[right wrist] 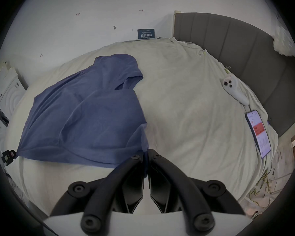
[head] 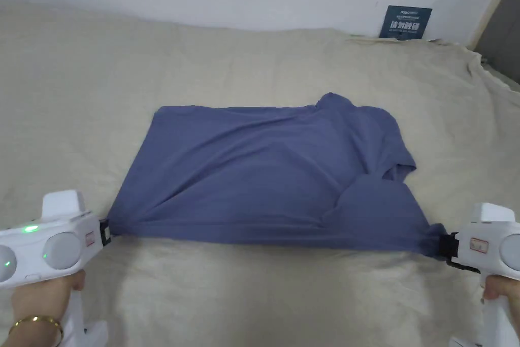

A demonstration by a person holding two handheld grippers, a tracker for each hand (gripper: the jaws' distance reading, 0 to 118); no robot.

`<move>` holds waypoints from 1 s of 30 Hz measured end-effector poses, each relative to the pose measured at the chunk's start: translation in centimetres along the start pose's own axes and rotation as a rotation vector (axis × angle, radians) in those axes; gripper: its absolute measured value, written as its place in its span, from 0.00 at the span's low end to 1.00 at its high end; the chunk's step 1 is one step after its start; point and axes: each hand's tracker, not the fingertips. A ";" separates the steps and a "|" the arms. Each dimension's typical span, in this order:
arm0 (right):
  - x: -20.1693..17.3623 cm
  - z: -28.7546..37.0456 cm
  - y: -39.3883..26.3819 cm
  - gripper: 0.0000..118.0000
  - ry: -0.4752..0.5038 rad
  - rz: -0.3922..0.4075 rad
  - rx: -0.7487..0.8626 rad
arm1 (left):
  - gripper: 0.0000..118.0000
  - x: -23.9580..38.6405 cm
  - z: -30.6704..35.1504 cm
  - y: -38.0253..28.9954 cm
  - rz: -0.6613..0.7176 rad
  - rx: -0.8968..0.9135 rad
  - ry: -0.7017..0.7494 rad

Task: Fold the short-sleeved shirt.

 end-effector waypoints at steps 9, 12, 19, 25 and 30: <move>3.1 5.0 -4.1 0.02 0.037 0.040 0.022 | 0.00 -2.0 5.4 -4.7 -0.034 0.034 -0.037; 4.1 5.6 -5.3 0.02 0.035 0.036 0.010 | 0.00 -2.2 6.8 -6.0 -0.046 0.033 -0.042; 6.1 5.7 -8.1 0.02 0.040 -0.027 -0.037 | 0.00 -2.8 8.2 -8.5 -0.098 -0.018 -0.027; 5.8 5.3 -10.5 0.02 0.035 0.014 -0.107 | 0.00 -3.2 7.7 -9.6 -0.087 -0.068 0.006; 5.6 3.4 -10.7 0.03 0.009 0.051 -0.130 | 0.00 -3.0 6.8 -10.1 -0.105 -0.115 0.014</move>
